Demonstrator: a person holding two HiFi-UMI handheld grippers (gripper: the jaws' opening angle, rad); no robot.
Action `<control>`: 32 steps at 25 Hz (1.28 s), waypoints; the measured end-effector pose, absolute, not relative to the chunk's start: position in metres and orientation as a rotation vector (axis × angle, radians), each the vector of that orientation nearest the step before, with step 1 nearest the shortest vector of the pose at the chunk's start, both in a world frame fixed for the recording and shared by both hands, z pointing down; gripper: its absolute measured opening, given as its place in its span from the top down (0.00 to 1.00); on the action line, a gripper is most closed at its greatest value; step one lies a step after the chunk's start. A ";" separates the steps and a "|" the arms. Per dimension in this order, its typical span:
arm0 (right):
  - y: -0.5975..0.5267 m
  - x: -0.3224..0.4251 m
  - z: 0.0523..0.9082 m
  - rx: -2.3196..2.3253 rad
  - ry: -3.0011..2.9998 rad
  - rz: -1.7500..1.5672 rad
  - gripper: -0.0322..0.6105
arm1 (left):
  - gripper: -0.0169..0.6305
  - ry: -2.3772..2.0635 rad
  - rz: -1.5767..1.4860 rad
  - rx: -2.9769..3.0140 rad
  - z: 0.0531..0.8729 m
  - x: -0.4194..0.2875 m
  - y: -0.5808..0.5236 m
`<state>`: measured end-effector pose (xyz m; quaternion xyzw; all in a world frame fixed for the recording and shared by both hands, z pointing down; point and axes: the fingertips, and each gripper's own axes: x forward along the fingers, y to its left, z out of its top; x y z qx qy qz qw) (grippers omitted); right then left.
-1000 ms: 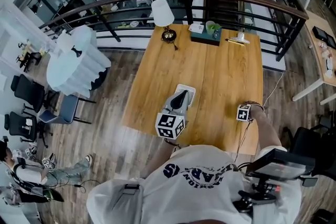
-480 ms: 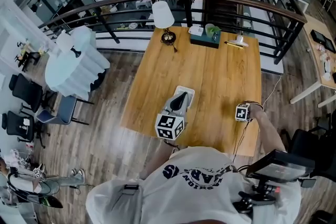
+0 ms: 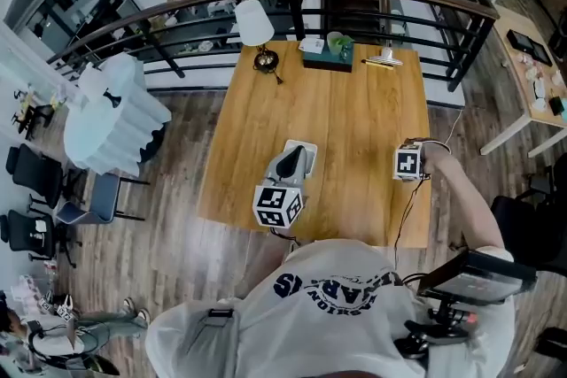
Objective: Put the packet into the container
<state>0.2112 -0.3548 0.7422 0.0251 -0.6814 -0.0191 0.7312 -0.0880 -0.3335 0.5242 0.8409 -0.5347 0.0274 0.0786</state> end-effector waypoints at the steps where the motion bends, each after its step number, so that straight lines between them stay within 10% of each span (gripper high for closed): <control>1: -0.354 0.207 0.725 0.063 -1.510 -0.035 0.32 | 0.97 -1.598 0.078 2.522 0.523 -0.087 -0.334; 13: -0.340 0.176 0.563 0.213 -1.555 -0.050 0.32 | 0.97 -1.538 0.053 2.562 0.522 -0.070 -0.335; 32: -0.372 0.095 0.587 0.239 -1.559 -0.064 0.32 | 0.97 -1.712 0.051 2.448 0.523 -0.126 -0.313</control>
